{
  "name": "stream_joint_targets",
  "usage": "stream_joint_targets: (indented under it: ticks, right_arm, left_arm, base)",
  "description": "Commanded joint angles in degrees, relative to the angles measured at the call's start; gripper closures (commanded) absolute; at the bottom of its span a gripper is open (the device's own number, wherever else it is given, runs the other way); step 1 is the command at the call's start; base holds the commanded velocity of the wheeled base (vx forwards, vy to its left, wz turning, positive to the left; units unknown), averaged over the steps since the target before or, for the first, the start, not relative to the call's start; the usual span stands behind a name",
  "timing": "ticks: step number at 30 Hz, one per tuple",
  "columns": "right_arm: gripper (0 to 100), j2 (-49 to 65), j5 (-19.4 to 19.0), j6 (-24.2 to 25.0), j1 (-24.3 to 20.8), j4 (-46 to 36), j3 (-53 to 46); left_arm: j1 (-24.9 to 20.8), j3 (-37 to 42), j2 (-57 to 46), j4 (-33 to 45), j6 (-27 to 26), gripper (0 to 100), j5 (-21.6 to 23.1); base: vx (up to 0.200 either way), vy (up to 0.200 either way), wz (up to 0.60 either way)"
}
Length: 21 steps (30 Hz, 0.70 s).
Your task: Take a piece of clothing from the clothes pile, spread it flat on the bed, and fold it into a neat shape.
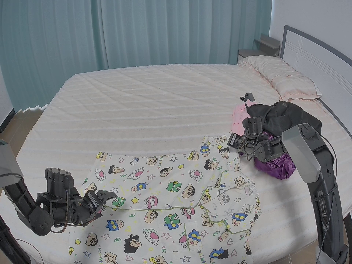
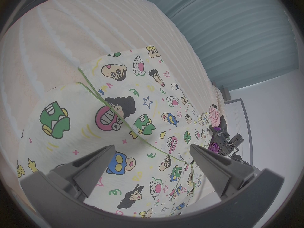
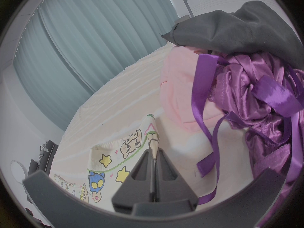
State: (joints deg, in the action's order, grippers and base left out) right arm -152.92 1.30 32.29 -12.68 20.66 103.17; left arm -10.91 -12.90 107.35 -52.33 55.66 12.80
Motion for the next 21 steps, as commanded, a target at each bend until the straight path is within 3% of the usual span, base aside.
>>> stream_joint_targets:
  ticks: [1,2,3,12,19,20,21]
  right_arm:
    - [100,0.1,0.1,0.0,0.1,0.1,0.1]
    - [100,0.1,0.0,0.0,0.0,0.1,0.1]
    - [0,0.1,0.1,-0.1,-0.2,0.1,0.1]
    - [0,2.6,0.0,-0.3,-0.6,1.3,-1.7]
    - [0,15.0,-0.2,-0.1,-0.5,1.7,-16.2]
    - [0,20.0,-0.2,0.1,-0.7,2.8,-23.5]
    - [0,20.6,-0.2,0.1,-0.7,3.2,-24.8]
  left_arm:
    - [0.0,0.0,0.1,0.0,0.0,0,-0.1]
    - [0.0,0.0,0.1,0.0,0.1,0,-0.1]
    - [0.0,0.0,0.1,0.0,0.0,0,-0.1]
    - [0.0,0.5,0.0,-0.2,0.0,0,0.0]
    - [-1.0,3.0,0.1,-5.2,-0.1,0,-0.1]
    - [-1.0,3.1,0.1,-5.4,-0.1,0,-0.1]
    - [-1.0,3.1,0.1,-5.5,-0.1,0,-0.1]
  base:
    - [0.000,0.000,0.00]
    - [0.000,0.000,0.00]
    - [0.000,0.000,0.00]
    - [0.000,0.000,0.00]
    - [0.000,0.000,0.00]
    - [0.000,0.000,0.00]
    - [-0.200,0.000,0.00]
